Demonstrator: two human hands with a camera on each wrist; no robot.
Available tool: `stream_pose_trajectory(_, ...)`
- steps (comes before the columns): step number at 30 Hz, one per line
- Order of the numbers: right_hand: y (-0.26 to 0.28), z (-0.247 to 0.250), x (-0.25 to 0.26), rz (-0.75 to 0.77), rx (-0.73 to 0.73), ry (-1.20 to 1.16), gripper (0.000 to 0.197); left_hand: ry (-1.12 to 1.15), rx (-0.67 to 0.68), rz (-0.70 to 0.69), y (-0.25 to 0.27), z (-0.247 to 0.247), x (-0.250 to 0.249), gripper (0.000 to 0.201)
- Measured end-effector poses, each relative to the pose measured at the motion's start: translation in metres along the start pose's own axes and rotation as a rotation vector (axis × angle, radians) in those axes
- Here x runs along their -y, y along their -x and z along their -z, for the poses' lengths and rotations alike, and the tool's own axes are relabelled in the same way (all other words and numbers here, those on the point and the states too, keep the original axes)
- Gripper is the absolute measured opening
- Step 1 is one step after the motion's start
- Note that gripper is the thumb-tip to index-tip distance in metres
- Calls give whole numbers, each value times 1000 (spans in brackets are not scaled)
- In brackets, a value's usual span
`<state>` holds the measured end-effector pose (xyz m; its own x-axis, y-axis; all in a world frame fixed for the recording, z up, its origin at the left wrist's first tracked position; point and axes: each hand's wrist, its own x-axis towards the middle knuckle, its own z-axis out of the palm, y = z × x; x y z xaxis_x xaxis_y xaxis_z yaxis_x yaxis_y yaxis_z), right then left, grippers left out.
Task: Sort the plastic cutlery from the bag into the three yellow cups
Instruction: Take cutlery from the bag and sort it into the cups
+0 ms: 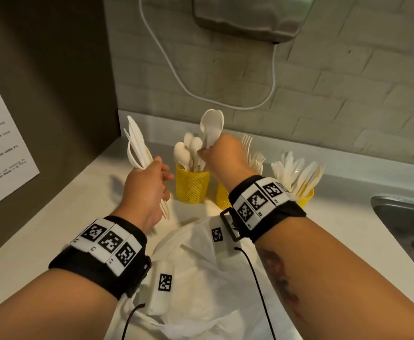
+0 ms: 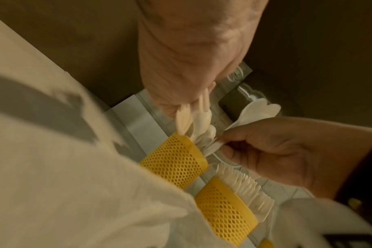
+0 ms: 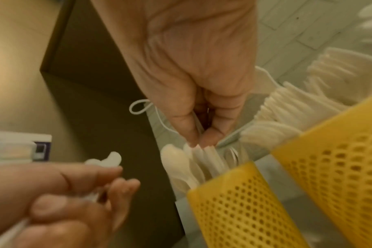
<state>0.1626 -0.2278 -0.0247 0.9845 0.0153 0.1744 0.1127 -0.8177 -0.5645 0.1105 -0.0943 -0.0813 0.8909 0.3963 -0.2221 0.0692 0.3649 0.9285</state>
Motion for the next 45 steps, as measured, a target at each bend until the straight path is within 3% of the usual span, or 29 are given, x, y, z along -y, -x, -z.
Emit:
stream_pose_trajectory(5, -7, -21, 1, 3, 145, 230, 15, 24, 23, 24, 2, 2, 1, 21)
stream_pose_trajectory(9, -6, -17, 8, 3, 173, 114, 44, 17, 51, 18, 3, 2, 2, 10)
stream_pose_trajectory(14, 0, -25, 2, 59, 147, 292, 23, -18, 106, -17, 4, -2, 2, 7)
stream_pose_trajectory(25, 33, 3, 4, 71, 94, 130, 33, -115, 173, -92, 12, -8, 1, 15)
stream_pose_trajectory(27, 42, 12, -1, 84, 73, -13, 33, -142, 248, -134, 18, -11, 0, 16)
stream_pose_trajectory(31, 70, 13, -9, 76, 163, -438, 50, -196, 415, -201, 33, -40, 1, 13)
stream_pose_trajectory(34, 81, 3, -25, 64, 59, -464, 34, -261, 464, -255, 44, -56, 12, 34)
stream_pose_trajectory(36, 84, 2, -38, -43, 7, -592, 25, -419, 476, -342, 52, -57, 15, 25)
stream_pose_trajectory(39, 89, 13, -48, -234, 22, -972, 25, -672, 562, -419, 51, -53, 27, 42)
stream_pose_trajectory(45, 92, 30, -69, -153, 88, -1193, 25, -387, 644, -302, 63, -53, 35, 9)
